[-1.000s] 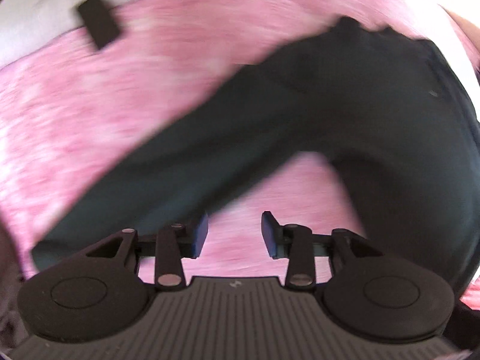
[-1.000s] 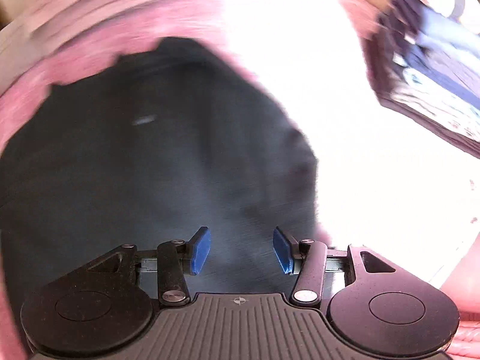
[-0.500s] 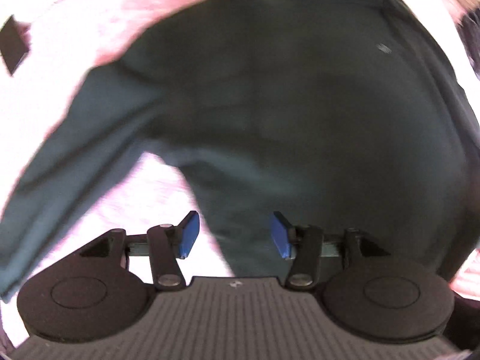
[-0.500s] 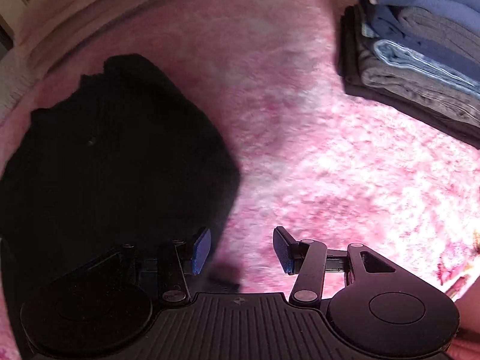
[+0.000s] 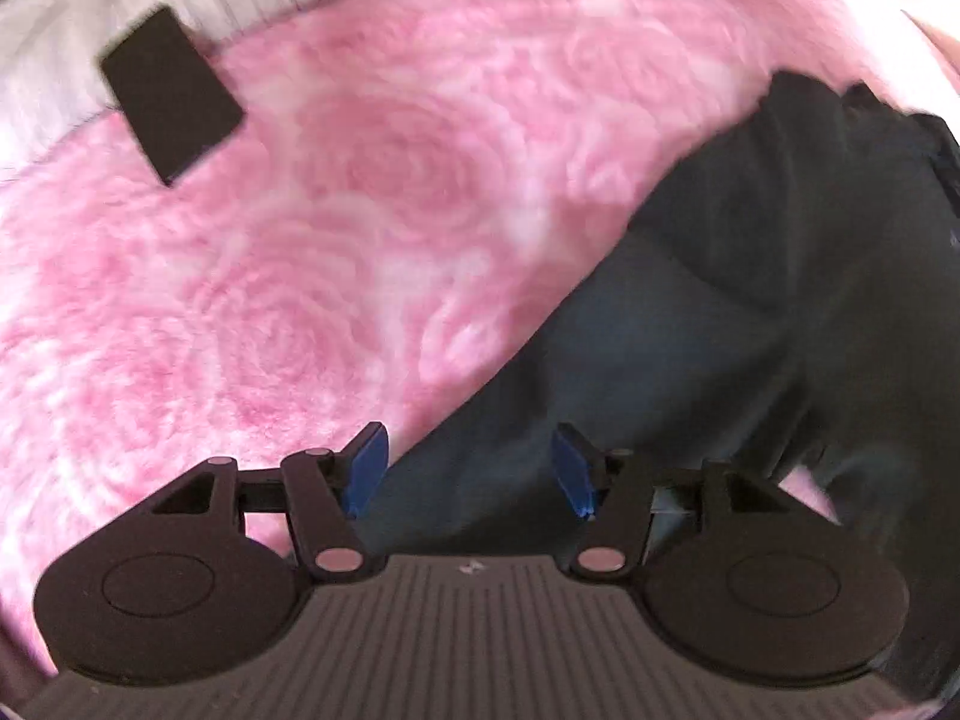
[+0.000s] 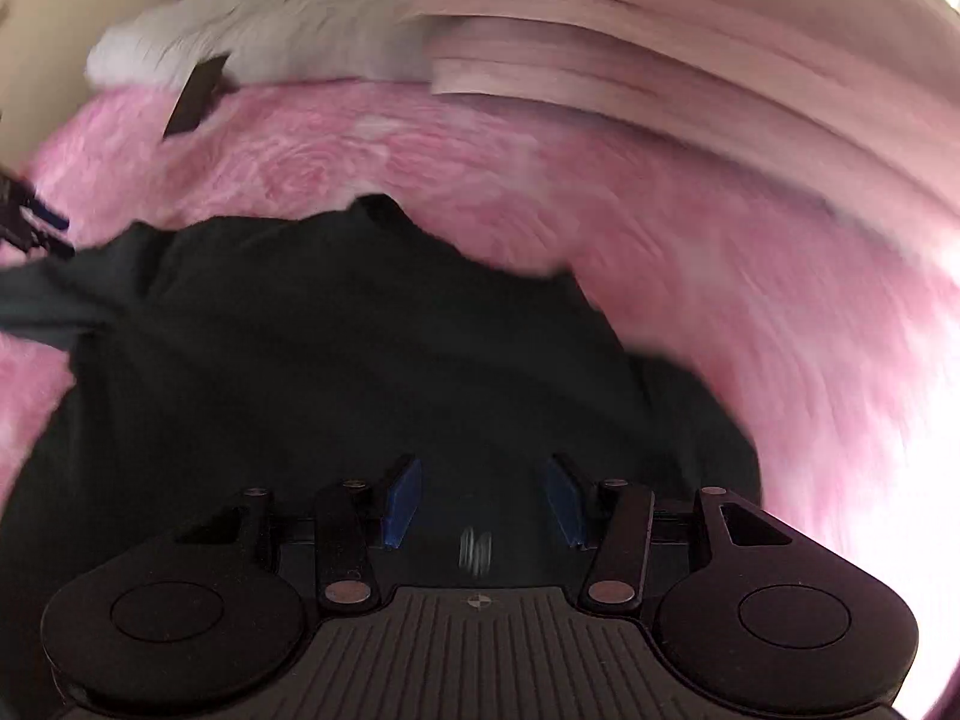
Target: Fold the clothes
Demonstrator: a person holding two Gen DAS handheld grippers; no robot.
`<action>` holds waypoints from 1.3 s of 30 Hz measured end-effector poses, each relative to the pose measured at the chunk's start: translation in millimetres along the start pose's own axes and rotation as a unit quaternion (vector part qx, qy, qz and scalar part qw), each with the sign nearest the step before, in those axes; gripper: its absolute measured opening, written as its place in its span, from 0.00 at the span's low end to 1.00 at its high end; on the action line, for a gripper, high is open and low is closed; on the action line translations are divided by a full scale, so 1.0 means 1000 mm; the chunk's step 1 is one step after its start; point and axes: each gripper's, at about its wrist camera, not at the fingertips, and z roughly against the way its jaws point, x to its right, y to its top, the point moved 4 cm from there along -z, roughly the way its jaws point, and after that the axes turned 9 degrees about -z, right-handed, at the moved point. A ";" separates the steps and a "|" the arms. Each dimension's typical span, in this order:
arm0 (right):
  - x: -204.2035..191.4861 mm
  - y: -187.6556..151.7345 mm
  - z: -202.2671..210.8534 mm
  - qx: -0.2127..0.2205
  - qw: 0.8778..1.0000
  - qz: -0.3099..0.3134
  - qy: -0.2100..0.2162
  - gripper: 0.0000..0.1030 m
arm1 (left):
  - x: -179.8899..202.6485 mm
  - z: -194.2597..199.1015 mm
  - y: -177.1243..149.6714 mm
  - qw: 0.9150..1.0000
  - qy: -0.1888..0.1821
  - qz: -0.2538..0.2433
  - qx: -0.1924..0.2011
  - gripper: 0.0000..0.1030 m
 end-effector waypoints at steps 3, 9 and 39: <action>-0.015 0.036 -0.038 -0.013 0.999 0.046 0.000 0.49 | -0.006 -0.004 -0.017 1.000 -0.019 -0.024 -0.001 0.54; -0.048 0.085 -0.089 -0.013 0.988 0.145 0.047 0.66 | -0.043 0.038 -0.087 1.000 0.008 0.023 0.002 0.54; -0.087 0.108 -0.187 -0.132 0.965 0.217 0.058 0.22 | -0.113 0.073 -0.189 0.996 0.077 0.001 -0.048 0.03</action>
